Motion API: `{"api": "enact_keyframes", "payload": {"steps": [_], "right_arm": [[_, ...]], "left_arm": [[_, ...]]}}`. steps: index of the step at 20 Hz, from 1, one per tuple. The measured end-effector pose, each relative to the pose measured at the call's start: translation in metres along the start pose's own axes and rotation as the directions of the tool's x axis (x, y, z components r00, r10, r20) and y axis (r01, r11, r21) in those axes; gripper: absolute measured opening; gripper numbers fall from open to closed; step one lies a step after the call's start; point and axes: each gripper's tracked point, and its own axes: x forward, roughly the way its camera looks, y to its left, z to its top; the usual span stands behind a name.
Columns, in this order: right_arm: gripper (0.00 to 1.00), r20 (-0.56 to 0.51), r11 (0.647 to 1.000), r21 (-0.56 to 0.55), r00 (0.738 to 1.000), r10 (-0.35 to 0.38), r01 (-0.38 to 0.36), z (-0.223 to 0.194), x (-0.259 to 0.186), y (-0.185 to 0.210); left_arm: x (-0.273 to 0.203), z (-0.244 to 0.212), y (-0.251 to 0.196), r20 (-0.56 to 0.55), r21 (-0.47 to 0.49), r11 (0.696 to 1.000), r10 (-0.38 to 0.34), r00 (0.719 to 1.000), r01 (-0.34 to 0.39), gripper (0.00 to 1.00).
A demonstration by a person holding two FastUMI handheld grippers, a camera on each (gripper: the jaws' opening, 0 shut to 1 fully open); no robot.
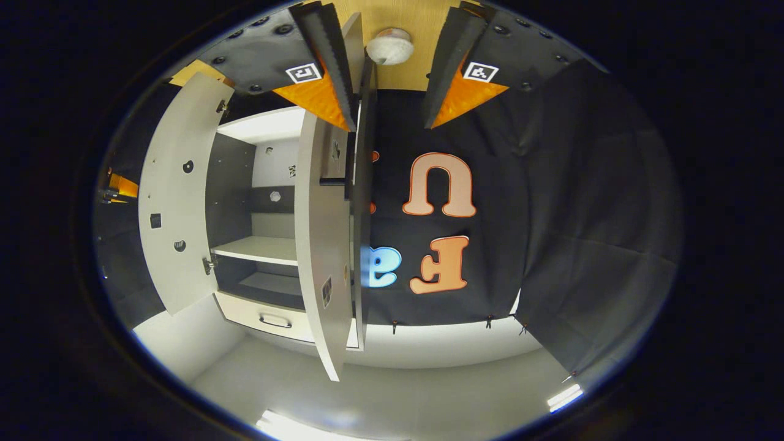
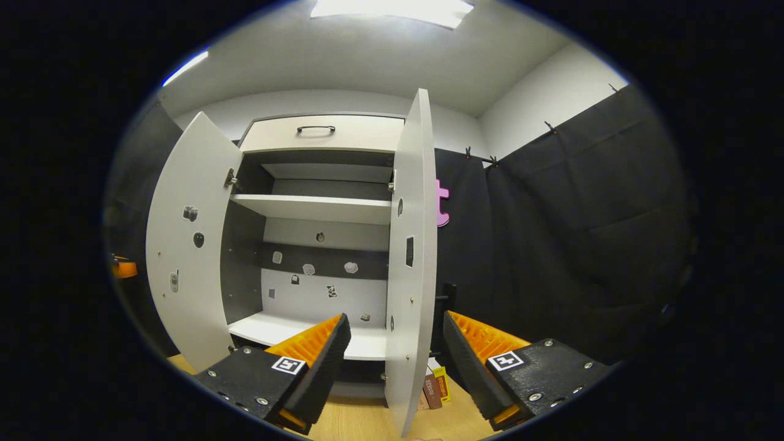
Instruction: Open the right door of the double-door shoe cabinet with the right hand, and open the left door with the left hand.
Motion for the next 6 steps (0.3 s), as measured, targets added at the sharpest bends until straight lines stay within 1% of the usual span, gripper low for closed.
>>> {"api": "enact_keyframes", "payload": {"steps": [1,2,3,4,5,6], "right_arm": [[0.93,0.001,1.0,0.0,1.0,0.004,-0.004,-0.001,-0.001,0.0],[0.92,0.0,1.0,-0.001,1.0,0.005,-0.005,-0.002,-0.002,0.0],[0.92,-0.003,1.0,-0.001,1.0,0.007,-0.007,-0.004,-0.002,0.0],[0.93,-0.005,1.0,0.0,1.0,0.011,-0.011,-0.006,-0.001,0.0],[0.93,-0.009,1.0,0.002,1.0,0.012,-0.012,-0.007,-0.001,0.0],[0.93,-0.01,1.0,0.003,1.0,0.012,-0.012,-0.008,-0.002,-0.001]], "left_arm": [[-0.003,0.0,0.002,0.003,-0.008,1.0,0.011,1.0,-0.011,0.76],[-0.006,0.003,0.005,0.01,-0.011,1.0,0.023,1.0,-0.023,0.86],[-0.007,0.005,0.007,0.017,-0.012,0.999,0.031,0.999,-0.03,0.98],[-0.009,0.005,0.01,0.023,-0.008,0.999,0.048,0.999,-0.048,0.99],[-0.011,0.008,0.014,0.03,-0.002,0.998,0.066,0.997,-0.066,0.96],[-0.014,0.01,0.016,0.039,0.004,0.997,0.079,0.996,-0.079,0.97]]}}
